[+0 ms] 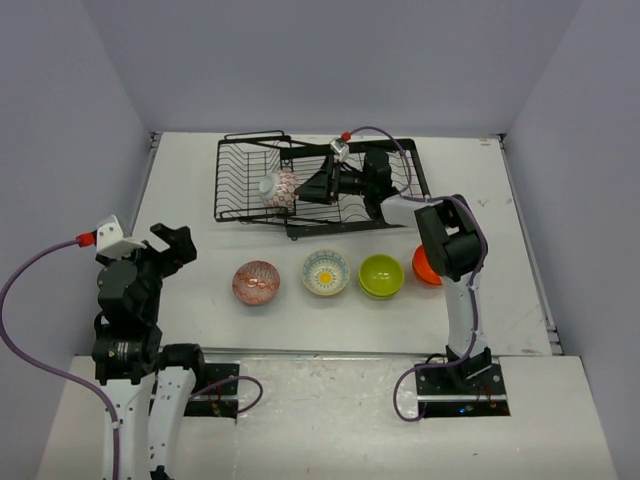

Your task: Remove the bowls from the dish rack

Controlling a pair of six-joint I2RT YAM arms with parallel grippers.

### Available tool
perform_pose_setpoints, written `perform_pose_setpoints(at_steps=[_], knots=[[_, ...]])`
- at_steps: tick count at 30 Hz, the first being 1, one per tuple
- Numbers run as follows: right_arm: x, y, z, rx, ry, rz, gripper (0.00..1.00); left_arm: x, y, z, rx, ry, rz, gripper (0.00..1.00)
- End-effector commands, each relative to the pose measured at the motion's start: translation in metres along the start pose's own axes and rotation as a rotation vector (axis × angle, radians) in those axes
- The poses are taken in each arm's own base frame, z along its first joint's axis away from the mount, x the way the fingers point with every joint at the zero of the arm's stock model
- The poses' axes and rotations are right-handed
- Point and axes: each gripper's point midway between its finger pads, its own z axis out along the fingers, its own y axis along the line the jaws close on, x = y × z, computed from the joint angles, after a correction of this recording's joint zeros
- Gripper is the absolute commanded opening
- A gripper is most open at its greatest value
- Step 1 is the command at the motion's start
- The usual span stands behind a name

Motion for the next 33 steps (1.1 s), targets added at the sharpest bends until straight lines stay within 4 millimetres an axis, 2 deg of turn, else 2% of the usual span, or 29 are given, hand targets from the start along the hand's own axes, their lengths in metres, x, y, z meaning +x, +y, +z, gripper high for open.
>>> perform_pose_setpoints(at_steps=[1,4,9,14,23,33], knots=[[-0.011,0.020,0.000,-0.071,0.022,-0.037,0.73,-0.007,-0.006,0.001,0.036,-0.034,0.021,1.00],[-0.012,0.026,-0.001,-0.101,0.035,-0.043,0.72,-0.007,-0.007,0.002,0.042,-0.031,0.024,1.00],[-0.011,0.024,0.001,-0.125,0.048,-0.010,0.72,-0.008,-0.007,0.000,0.044,-0.037,0.025,1.00],[-0.014,0.035,0.000,-0.197,0.055,-0.015,0.70,-0.006,-0.009,0.000,0.058,-0.038,0.026,1.00],[-0.020,0.025,0.003,-0.181,0.044,0.001,0.68,-0.009,-0.011,-0.003,0.070,-0.051,0.026,1.00],[-0.022,0.026,0.007,-0.193,0.067,0.004,0.68,-0.011,-0.010,-0.006,0.068,-0.065,0.026,1.00]])
